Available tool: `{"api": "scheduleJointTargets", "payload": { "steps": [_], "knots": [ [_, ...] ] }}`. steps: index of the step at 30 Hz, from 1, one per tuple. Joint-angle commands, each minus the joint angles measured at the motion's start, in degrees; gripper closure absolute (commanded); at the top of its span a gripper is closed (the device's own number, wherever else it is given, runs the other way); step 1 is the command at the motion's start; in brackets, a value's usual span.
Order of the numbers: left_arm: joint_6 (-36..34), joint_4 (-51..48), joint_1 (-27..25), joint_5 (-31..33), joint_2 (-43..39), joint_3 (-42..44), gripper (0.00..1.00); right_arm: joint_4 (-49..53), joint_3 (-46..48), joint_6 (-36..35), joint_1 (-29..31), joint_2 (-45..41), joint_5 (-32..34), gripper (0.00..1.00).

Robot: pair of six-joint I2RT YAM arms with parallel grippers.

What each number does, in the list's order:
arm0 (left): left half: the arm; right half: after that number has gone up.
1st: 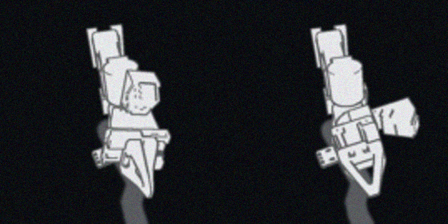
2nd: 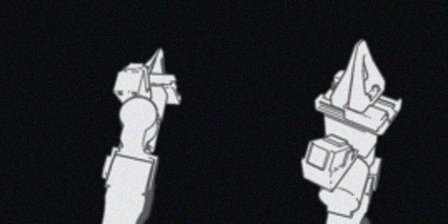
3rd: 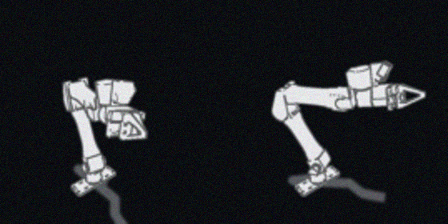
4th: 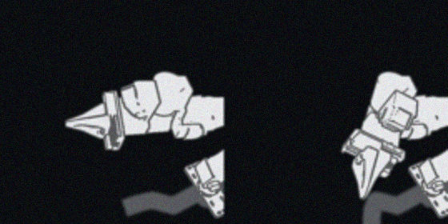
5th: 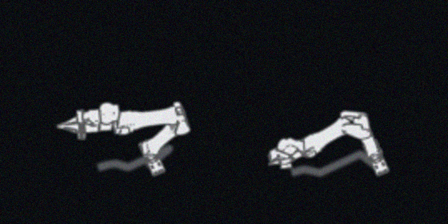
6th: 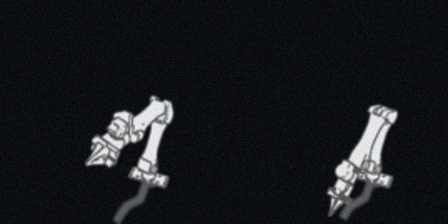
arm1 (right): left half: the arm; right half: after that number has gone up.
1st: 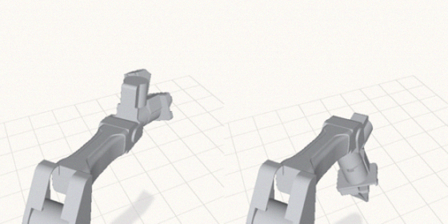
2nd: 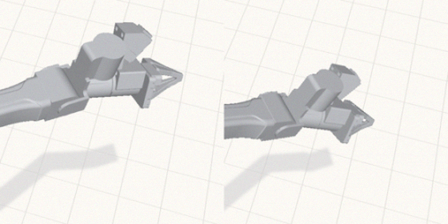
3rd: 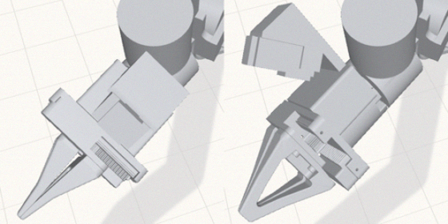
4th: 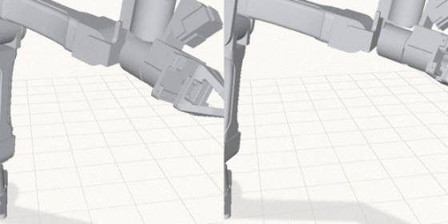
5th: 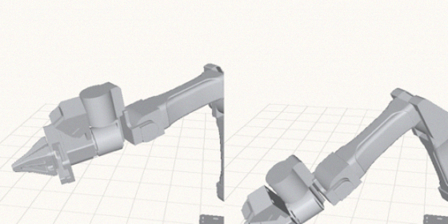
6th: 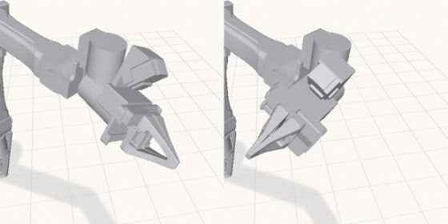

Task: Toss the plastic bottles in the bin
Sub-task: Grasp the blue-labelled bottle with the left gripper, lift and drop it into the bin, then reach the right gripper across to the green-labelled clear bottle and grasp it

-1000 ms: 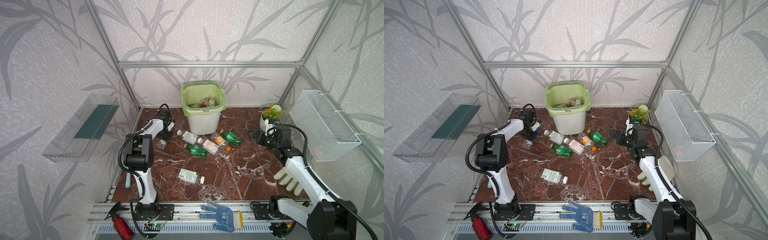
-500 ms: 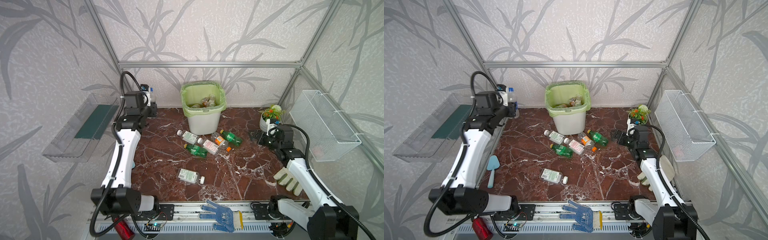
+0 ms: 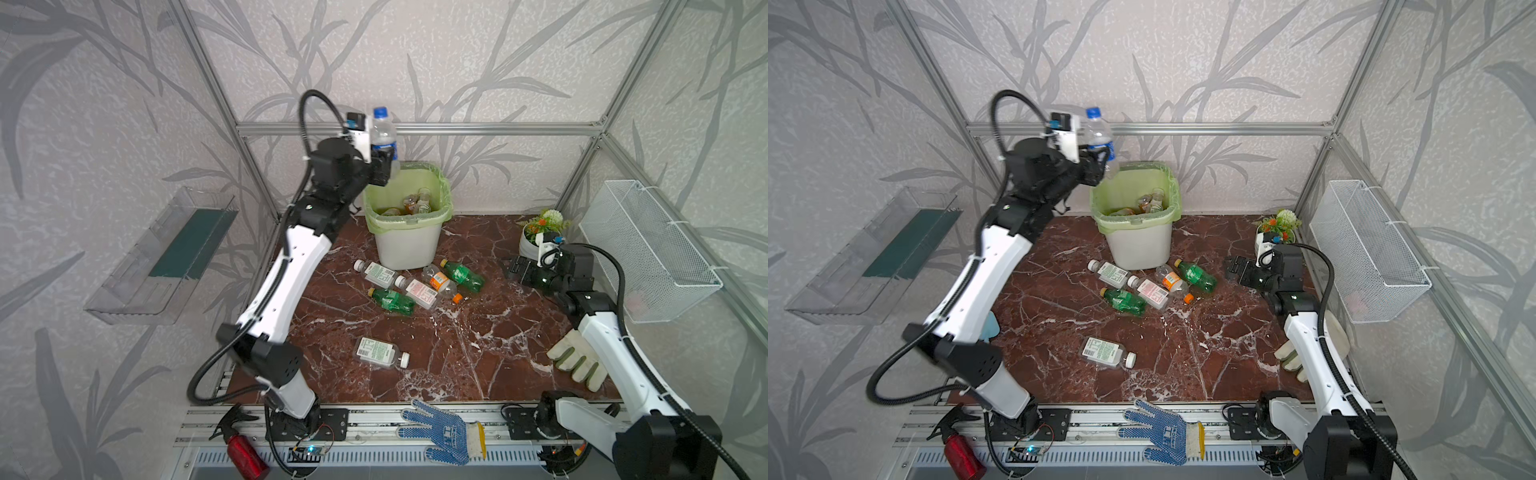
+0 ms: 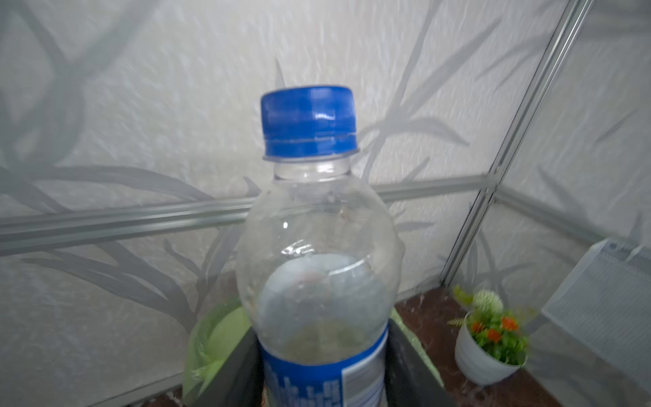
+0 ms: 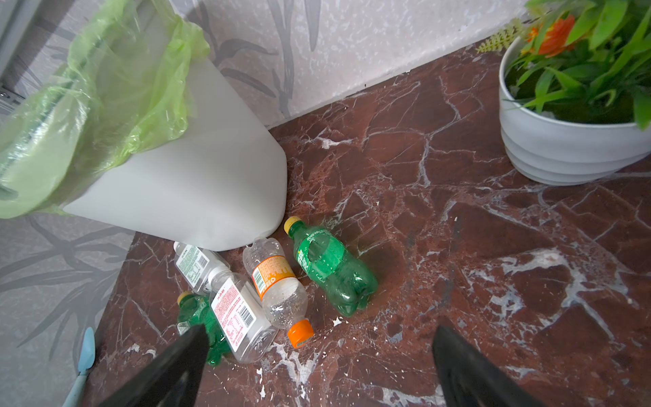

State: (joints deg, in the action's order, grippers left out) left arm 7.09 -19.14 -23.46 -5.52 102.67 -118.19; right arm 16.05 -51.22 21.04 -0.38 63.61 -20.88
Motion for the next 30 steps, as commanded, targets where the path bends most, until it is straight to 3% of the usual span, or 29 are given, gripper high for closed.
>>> {"api": "scheduleJointTargets", "payload": {
  "steps": [1,4,6,9,20,24,30],
  "knots": [
    [-0.2,-7.2,-1.7,1.6,1.1,-1.9,0.29,5.9,-2.6,-4.1,-0.1,-0.1,2.1,0.01],
    [1.0,1.7,-2.0,1.6,-4.5,3.3,0.1,5.5,-2.3,-4.8,-0.1,-0.8,3.7,0.01],
    [0.7,2.2,-2.1,1.5,-6.9,3.5,0.01,5.6,-2.4,-4.6,-0.1,-0.3,3.8,0.01],
    [0.7,2.3,-2.2,1.5,-10.5,5.5,0.01,5.7,-2.5,-4.3,-0.1,0.3,3.6,0.01],
    [3.2,6.6,-2.3,4.9,-25.5,29.5,0.01,6.5,-5.1,-5.8,2.5,6.5,4.9,0.01],
    [5.0,5.5,-2.3,9.8,-32.3,40.4,0.01,7.9,-5.8,-8.2,9.3,6.4,8.9,0.01],
    [6.9,5.0,-0.6,21.4,-42.2,54.5,0.01,6.4,-4.4,-12.8,28.2,4.5,16.6,0.0]
  ]
}}
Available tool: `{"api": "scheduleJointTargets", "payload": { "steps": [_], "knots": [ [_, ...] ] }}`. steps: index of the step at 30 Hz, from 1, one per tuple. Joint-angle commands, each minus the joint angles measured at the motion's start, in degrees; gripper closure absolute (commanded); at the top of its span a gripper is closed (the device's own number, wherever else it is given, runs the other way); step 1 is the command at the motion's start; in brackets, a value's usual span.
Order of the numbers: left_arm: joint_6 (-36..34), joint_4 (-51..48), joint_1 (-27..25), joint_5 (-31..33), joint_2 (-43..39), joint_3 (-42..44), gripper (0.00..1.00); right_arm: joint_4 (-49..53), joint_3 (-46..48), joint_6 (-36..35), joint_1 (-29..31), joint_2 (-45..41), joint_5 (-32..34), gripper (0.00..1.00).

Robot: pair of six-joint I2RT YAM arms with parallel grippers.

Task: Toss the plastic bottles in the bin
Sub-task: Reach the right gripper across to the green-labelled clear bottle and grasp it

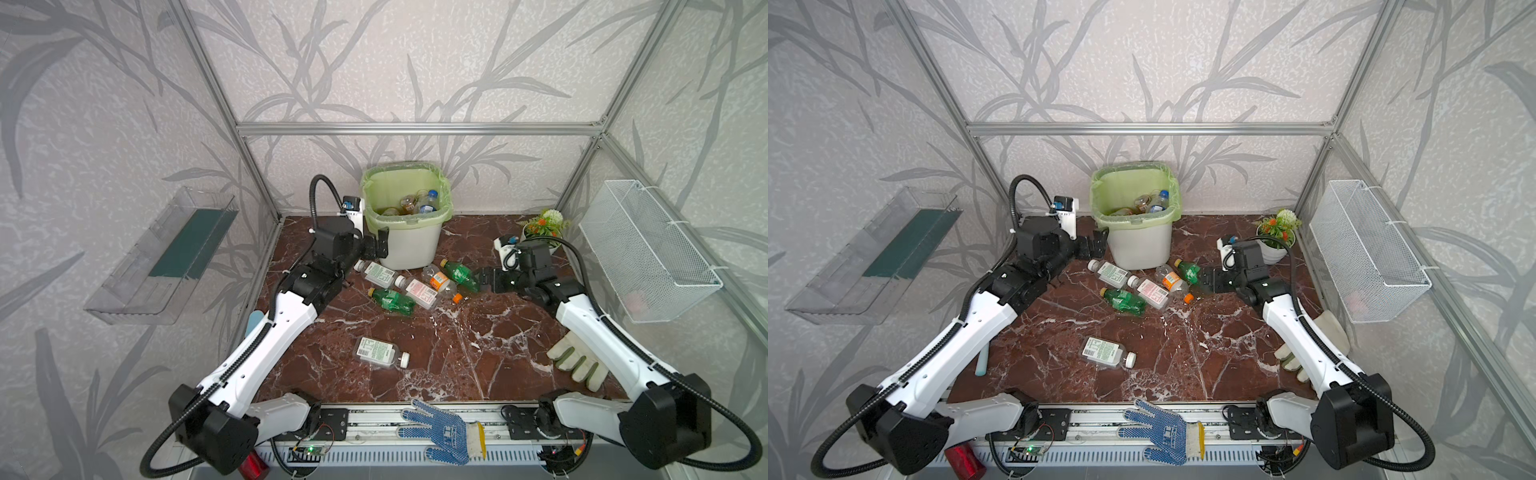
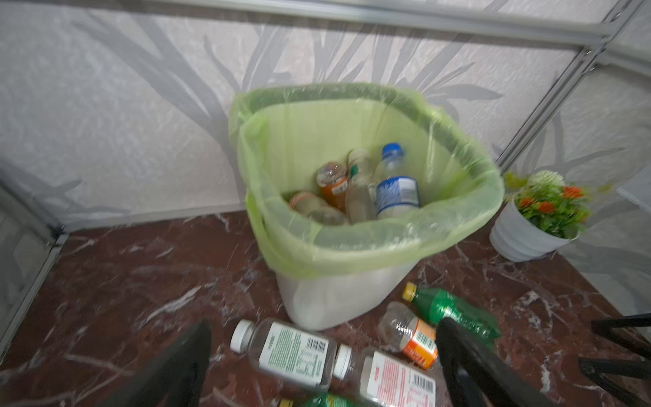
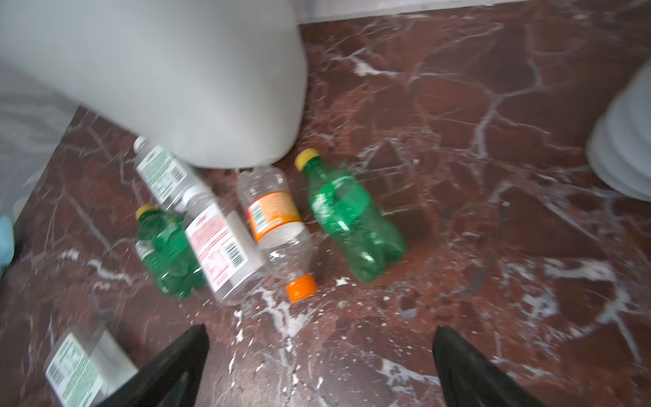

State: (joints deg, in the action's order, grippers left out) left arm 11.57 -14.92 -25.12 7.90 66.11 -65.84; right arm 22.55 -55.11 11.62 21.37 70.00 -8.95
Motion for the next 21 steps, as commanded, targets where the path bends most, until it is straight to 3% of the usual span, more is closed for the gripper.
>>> {"api": "scheduleJointTargets", "payload": {
  "steps": [1,4,8,12,21],
  "knots": [
    [2.9,0.1,2.1,8.7,-6.8,3.8,0.01,-0.9,-0.3,-3.5,10.1,-1.6,5.1,0.0],
    [5.0,-1.5,6.4,8.5,-10.0,7.7,0.01,-2.5,-1.0,-6.1,20.0,0.9,6.3,0.01],
    [8.6,-0.5,14.8,2.4,-13.8,13.9,0.01,-0.1,-6.9,-10.4,31.3,9.3,7.8,0.01],
    [8.6,-2.0,18.4,3.6,-15.2,17.6,0.01,1.8,-12.4,-12.9,40.5,18.9,7.8,0.01],
    [9.0,-2.6,21.3,1.7,-16.4,22.1,0.01,12.8,-27.1,-16.8,46.4,38.0,7.4,0.0]
  ]
}}
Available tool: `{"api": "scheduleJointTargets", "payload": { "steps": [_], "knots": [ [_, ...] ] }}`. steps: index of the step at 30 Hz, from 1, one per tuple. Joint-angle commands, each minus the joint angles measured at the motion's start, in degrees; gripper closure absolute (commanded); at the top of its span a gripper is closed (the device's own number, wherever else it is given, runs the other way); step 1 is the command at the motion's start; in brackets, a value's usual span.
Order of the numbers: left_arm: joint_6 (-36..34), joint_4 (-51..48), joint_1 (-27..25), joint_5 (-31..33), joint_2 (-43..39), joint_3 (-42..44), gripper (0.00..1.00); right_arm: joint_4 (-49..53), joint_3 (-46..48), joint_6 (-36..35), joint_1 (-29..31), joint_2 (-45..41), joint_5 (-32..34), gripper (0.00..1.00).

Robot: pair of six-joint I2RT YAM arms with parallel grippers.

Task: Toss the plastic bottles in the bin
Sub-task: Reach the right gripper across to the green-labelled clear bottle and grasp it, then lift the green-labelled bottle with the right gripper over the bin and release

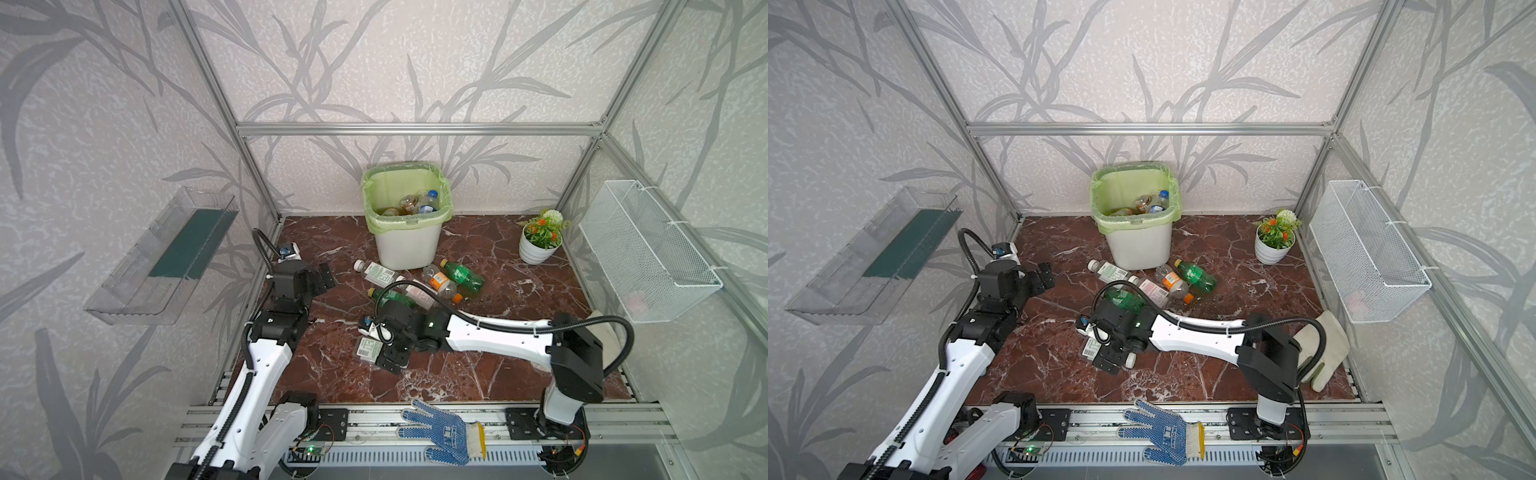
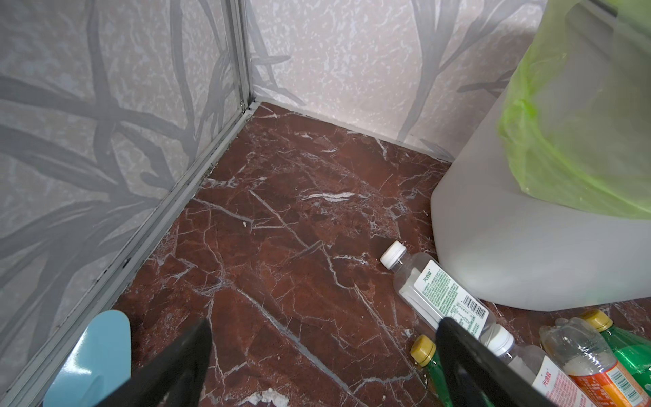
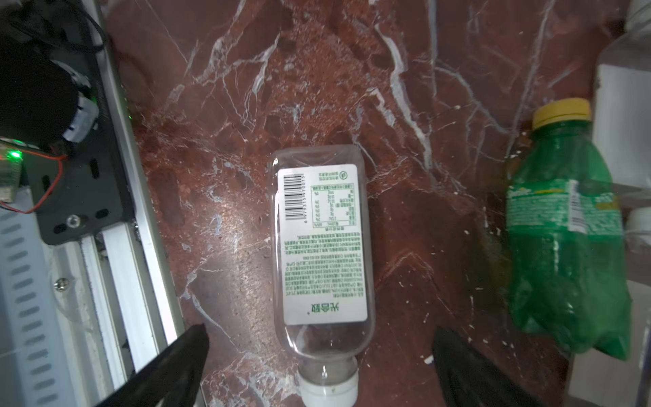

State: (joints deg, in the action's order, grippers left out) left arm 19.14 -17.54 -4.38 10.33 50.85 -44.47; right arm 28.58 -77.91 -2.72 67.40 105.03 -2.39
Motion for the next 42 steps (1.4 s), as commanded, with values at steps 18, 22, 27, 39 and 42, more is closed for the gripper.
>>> {"api": "scheduleJointTargets", "payload": {
  "steps": [18,22,27,39,42],
  "knots": [
    [0.6,-1.0,2.0,-2.6,-2.0,2.7,0.01,23.8,-26.6,-6.2,2.6,24.5,6.0,0.16],
    [0.4,-1.0,2.4,-2.8,-2.3,3.2,0.01,23.6,-27.0,-5.2,2.6,22.7,5.3,0.37],
    [0.7,-0.6,2.6,-3.5,-2.0,3.6,0.01,24.2,-30.3,-5.5,2.4,16.2,7.3,0.51],
    [1.5,3.6,2.8,-6.6,3.3,5.5,0.01,2.1,-40.8,-25.9,-0.2,-13.5,24.6,0.51],
    [1.7,3.6,2.8,-8.0,5.4,5.2,0.01,-10.1,-39.9,-30.7,-1.4,-18.5,25.8,0.5]
  ]
}}
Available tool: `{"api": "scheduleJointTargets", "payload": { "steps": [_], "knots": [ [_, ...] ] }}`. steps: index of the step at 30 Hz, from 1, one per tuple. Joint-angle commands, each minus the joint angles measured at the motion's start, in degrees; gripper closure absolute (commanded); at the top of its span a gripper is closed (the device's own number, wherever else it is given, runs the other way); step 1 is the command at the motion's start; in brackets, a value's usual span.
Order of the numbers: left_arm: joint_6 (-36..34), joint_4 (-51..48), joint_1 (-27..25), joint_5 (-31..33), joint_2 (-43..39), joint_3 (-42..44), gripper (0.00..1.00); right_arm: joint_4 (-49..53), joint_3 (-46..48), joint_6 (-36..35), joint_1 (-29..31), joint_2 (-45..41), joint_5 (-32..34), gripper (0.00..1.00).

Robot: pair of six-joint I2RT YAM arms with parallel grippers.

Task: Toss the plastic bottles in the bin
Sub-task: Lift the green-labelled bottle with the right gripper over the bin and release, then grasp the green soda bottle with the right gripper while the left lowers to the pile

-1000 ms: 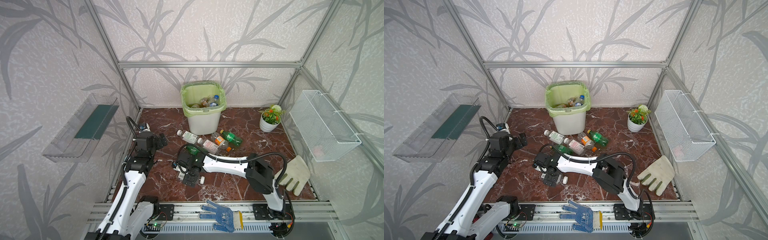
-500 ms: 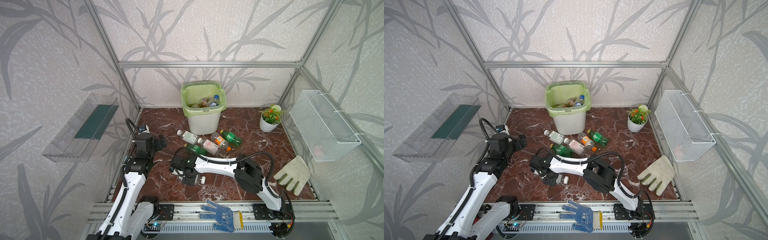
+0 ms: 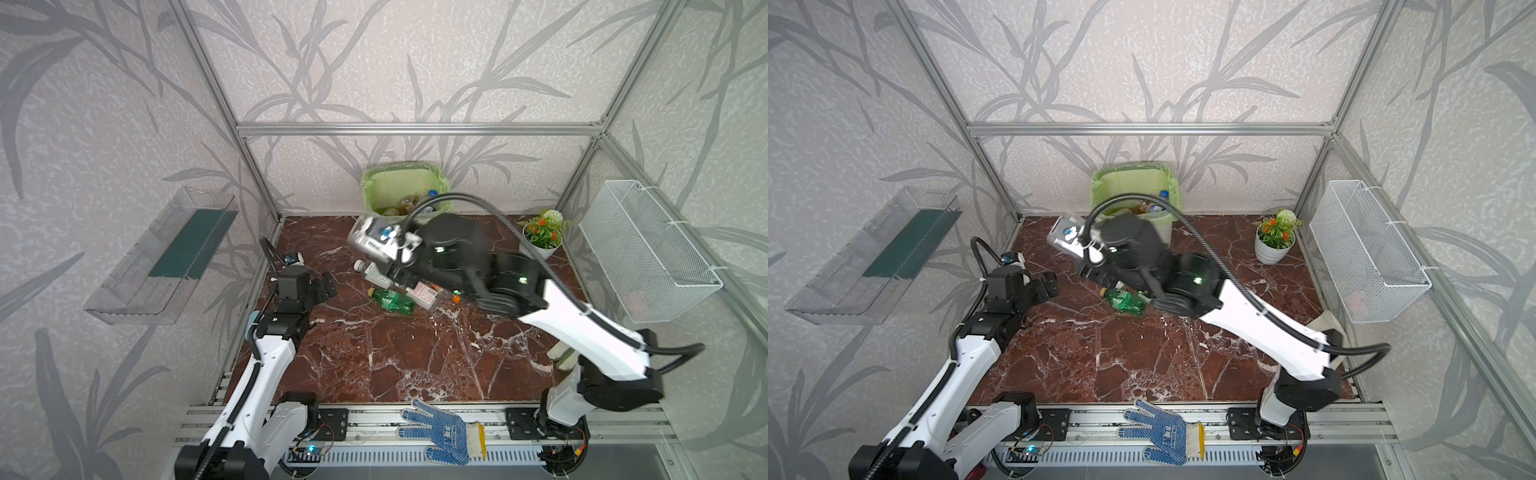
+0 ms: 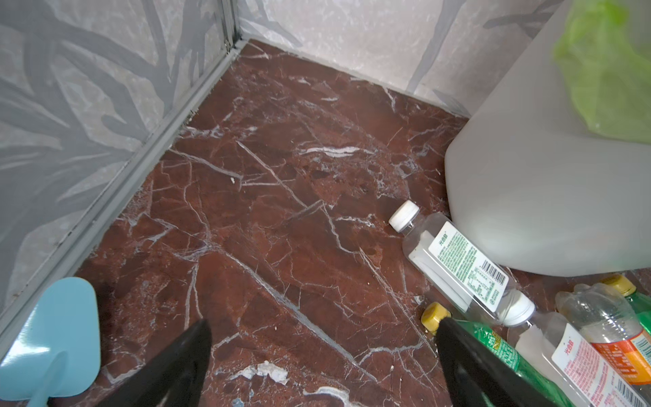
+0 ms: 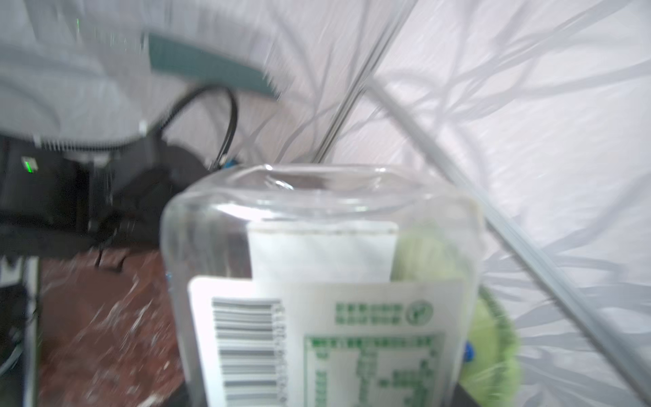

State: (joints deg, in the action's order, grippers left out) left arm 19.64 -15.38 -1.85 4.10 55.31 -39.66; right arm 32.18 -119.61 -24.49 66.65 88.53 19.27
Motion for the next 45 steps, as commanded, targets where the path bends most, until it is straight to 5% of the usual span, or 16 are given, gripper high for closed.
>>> {"api": "scheduleJointTargets", "payload": {
  "steps": [1,3,5,9,15,18,24,33,41,45],
  "knots": [
    [1.3,1.6,0.2,-2.4,1.6,0.4,0.01,-17.6,2.4,-9.9,-1.8,-2.9,4.0,0.49],
    [1.6,2.0,0.1,-3.7,2.6,0.3,0.01,-21.2,2.7,-7.2,-6.6,-3.6,0.0,0.47],
    [2.2,2.4,0.1,-4.8,3.6,0.1,0.01,-19.5,0.2,3.0,-15.8,-1.4,-7.7,0.47],
    [3.0,2.5,-0.7,-5.9,4.6,-0.5,0.01,-11.4,-8.9,15.7,-25.4,11.6,-19.9,0.45],
    [1.7,1.2,-4.0,-2.9,4.5,-0.8,0.01,12.9,-45.6,17.0,-29.1,42.2,-22.2,0.36],
    [0.6,-0.1,-4.9,-1.6,4.2,-1.0,0.01,8.4,-38.5,19.9,-31.3,39.9,-19.8,0.08],
    [-1.8,-0.8,-7.1,1.5,2.0,-2.1,0.01,9.4,-39.9,19.0,-30.3,31.9,-16.9,0.01],
    [-10.1,-0.8,-17.1,7.0,5.3,-6.5,0.01,0.4,-17.8,18.7,-30.8,15.2,-14.5,0.01],
    [-14.1,-1.8,-22.7,7.9,7.7,-6.5,0.01,-13.4,29.4,27.2,-39.8,-7.0,-19.4,0.01],
    [-14.7,-1.2,-24.7,8.4,9.3,-5.9,0.01,-16.8,45.8,31.0,-46.2,-11.1,-24.6,0.0]
  ]
}}
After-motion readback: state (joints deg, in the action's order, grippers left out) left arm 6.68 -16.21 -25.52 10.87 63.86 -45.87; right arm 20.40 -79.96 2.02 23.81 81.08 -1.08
